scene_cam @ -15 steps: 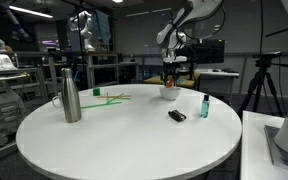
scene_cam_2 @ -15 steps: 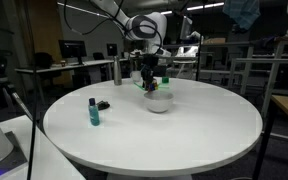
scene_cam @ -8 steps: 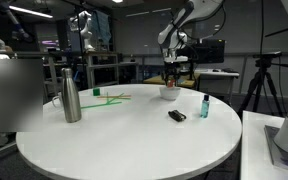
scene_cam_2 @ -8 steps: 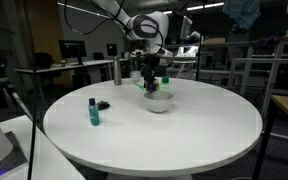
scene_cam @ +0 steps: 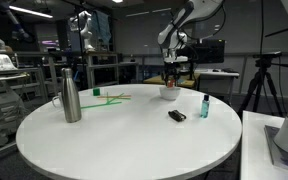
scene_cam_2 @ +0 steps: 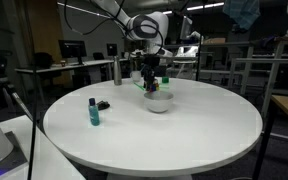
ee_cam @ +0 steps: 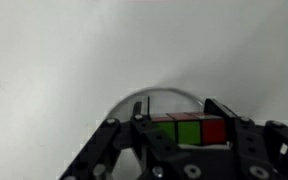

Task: Move the bowl to the right and put the rubik's cube inside it

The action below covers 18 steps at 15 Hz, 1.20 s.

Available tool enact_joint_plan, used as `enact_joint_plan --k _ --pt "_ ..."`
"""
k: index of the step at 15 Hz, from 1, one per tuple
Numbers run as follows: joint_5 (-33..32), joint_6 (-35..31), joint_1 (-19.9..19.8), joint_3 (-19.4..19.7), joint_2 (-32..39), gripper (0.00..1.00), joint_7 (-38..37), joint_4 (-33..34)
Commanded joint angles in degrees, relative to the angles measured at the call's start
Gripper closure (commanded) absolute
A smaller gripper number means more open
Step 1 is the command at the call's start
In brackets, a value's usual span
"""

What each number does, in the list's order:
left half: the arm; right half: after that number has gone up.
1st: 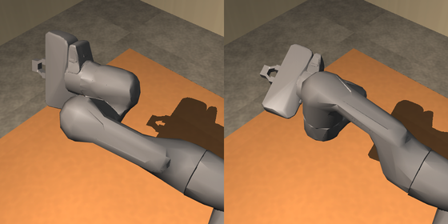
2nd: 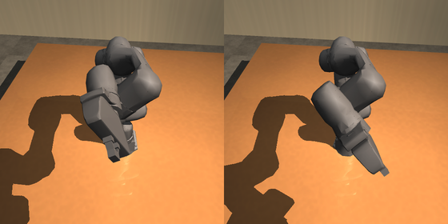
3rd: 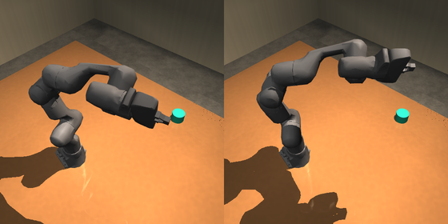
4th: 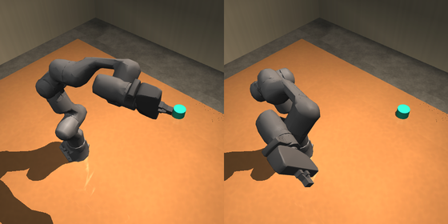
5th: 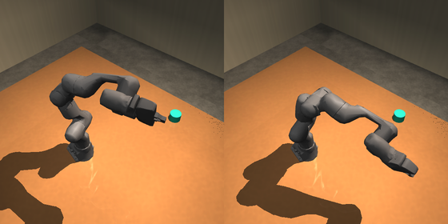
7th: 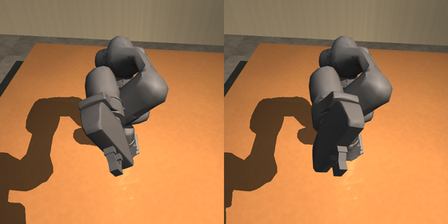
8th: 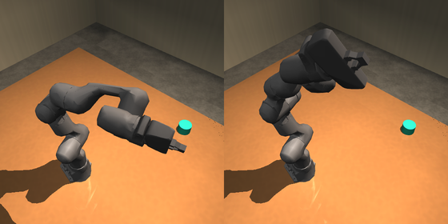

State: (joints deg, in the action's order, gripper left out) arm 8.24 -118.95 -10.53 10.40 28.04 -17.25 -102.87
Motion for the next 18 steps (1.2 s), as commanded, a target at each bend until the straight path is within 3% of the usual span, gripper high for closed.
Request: enact_joint_plan --k 1,2,3,18 --pt "0.0 0.2 0.0 0.1 0.1 0.4 0.1 0.2" --pt "0.0 0.2 0.0 0.1 0.1 0.4 0.1 0.2" --pt "0.0 0.2 0.0 0.1 0.1 0.65 0.1 0.2" --pt "-0.7 -0.2 -0.7 1.0 1.4 0.65 0.4 3.3"
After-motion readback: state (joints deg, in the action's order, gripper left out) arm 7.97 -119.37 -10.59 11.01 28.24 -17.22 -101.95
